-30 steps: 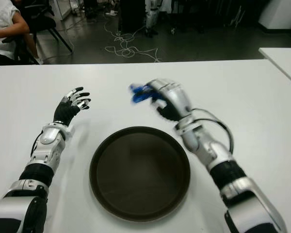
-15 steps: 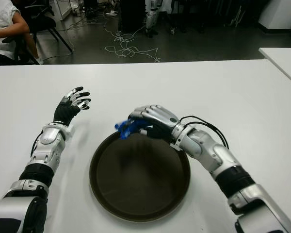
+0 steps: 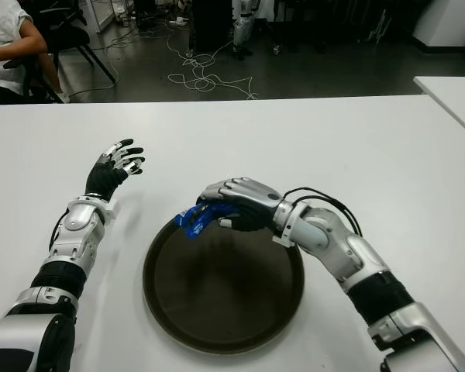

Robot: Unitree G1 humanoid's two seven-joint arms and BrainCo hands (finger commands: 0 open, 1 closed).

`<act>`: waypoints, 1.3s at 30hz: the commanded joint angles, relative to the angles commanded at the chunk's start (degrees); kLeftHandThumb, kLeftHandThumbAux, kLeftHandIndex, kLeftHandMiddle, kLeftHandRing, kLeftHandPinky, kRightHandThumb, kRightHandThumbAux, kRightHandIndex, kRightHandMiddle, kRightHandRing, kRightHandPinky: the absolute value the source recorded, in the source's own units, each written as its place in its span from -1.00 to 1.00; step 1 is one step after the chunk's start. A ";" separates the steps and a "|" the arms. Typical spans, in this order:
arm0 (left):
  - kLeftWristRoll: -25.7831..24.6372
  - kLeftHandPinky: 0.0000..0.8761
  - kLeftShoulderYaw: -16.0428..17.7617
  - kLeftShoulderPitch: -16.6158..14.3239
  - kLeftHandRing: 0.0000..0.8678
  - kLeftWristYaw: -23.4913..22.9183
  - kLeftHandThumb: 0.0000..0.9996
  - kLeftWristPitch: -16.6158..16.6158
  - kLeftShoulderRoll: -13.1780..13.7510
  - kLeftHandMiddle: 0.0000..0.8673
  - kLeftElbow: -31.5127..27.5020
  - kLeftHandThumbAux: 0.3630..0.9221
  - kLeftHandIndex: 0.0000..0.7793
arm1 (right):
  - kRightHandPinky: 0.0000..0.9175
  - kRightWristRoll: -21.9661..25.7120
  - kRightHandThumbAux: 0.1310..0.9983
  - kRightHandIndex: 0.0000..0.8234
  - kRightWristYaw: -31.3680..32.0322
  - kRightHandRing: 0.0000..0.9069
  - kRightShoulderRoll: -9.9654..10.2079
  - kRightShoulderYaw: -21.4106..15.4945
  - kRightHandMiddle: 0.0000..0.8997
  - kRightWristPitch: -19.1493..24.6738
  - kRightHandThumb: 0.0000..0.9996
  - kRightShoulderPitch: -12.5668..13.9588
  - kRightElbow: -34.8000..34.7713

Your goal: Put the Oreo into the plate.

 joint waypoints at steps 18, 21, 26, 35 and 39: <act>-0.24 -0.24 0.39 0.04 -0.37 0.37 -0.42 -0.20 -0.26 -0.38 0.19 0.68 -0.51 | -0.96 0.83 0.37 -0.95 7.36 -0.96 -1.41 -1.41 -0.97 5.30 -1.00 0.64 -4.68; -0.10 -0.24 0.31 0.01 -0.37 0.45 -0.43 -0.16 -0.23 -0.38 0.22 0.67 -0.51 | -0.98 1.69 0.34 -0.98 8.13 -0.98 -1.38 -1.43 -0.99 4.68 -1.00 0.26 -3.67; -0.12 -0.27 0.27 0.17 -0.39 0.46 -0.49 -0.16 -0.32 -0.40 -0.03 0.68 -0.54 | -1.00 2.72 0.29 -1.00 8.82 -1.00 -1.16 -1.58 -1.00 3.84 -1.00 0.00 -2.30; -0.23 -0.26 0.23 0.39 -0.40 0.67 -0.51 0.35 -0.53 -0.40 -0.91 0.71 -0.55 | -1.00 2.64 0.23 -1.00 10.11 -1.00 -1.55 -1.65 -1.00 4.52 -1.00 -0.52 -1.53; -0.22 -0.26 0.23 0.33 -0.40 0.66 -0.47 0.24 -0.53 -0.41 -0.80 0.70 -0.56 | -1.00 3.36 0.21 -1.00 10.57 -1.00 -2.37 -2.45 -1.00 3.54 -1.00 -1.44 0.17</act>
